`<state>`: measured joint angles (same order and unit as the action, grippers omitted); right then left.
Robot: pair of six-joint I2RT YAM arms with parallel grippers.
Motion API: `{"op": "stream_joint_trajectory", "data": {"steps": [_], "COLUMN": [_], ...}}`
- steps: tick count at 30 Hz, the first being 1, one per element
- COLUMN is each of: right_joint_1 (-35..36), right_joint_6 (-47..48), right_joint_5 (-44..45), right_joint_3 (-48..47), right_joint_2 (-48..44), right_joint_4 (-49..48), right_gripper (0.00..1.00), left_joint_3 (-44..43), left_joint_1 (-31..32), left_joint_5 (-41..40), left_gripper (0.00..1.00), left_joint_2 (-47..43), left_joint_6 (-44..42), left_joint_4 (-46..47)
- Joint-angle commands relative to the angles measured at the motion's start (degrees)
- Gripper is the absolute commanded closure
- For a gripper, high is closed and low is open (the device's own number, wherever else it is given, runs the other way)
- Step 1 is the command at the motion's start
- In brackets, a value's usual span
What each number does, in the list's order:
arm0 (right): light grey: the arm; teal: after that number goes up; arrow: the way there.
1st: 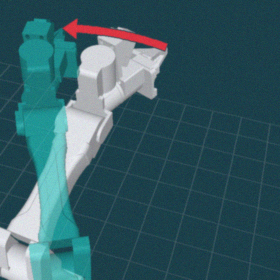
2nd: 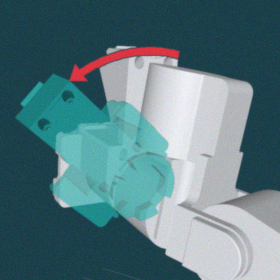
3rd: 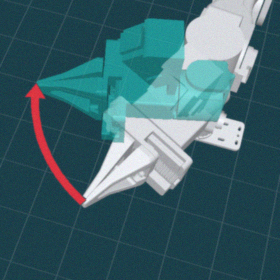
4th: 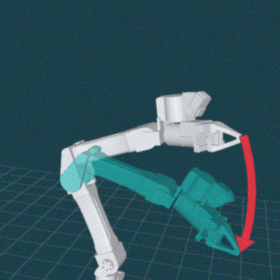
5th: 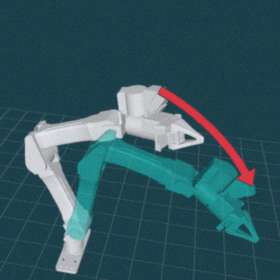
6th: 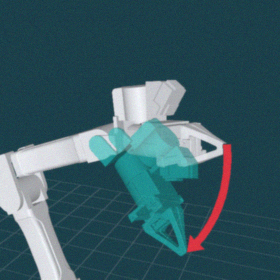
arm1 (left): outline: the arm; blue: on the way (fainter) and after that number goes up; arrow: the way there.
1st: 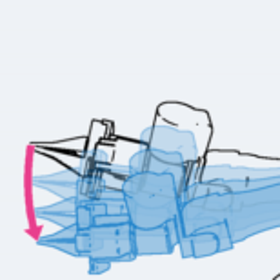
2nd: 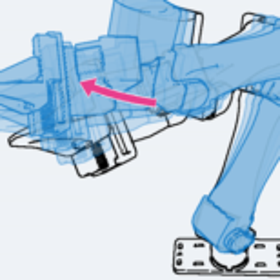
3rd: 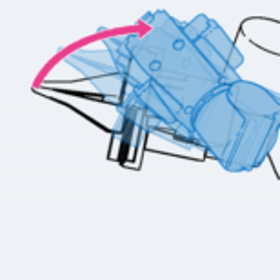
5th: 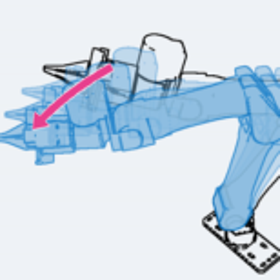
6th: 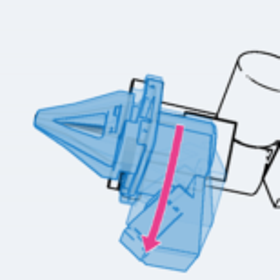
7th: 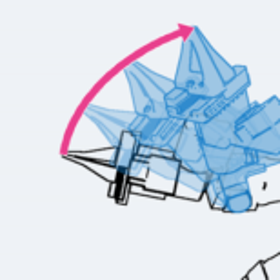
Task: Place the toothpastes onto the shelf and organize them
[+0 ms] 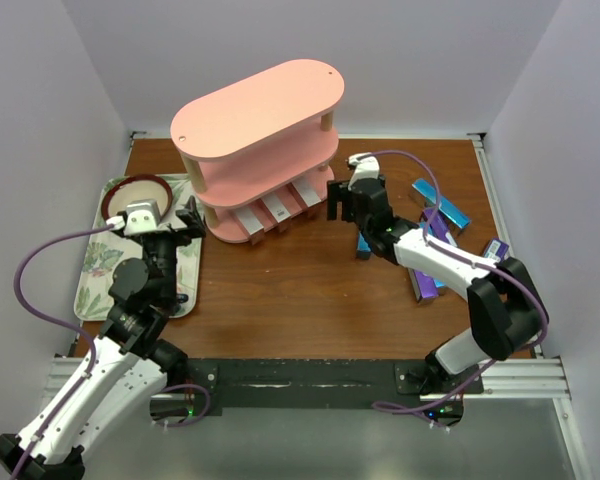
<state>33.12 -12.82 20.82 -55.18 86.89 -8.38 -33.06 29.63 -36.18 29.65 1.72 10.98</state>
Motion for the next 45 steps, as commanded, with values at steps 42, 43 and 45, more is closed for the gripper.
{"op": "stream_joint_trajectory", "data": {"steps": [42,43,45], "right_joint_1": [-2.19,-2.19,-2.19], "right_joint_6": [-16.8,-16.8,-16.62], "right_joint_5": [4.41,4.14,4.06], "right_joint_3": [11.93,12.02,12.2], "right_joint_2": [4.25,4.08,3.73], "right_joint_4": [4.34,4.25,4.08], "right_gripper": [0.5,0.52,0.6], "left_joint_3": [-2.8,-2.8,-2.8], "left_joint_1": [-1.06,-1.06,-1.15], "left_joint_5": [1.99,1.99,2.08], "left_gripper": [0.0,0.0,0.0], "left_joint_2": [0.94,0.94,0.94], "left_joint_6": [2.06,2.06,2.06], "left_joint_4": [0.0,0.0,0.0]}}
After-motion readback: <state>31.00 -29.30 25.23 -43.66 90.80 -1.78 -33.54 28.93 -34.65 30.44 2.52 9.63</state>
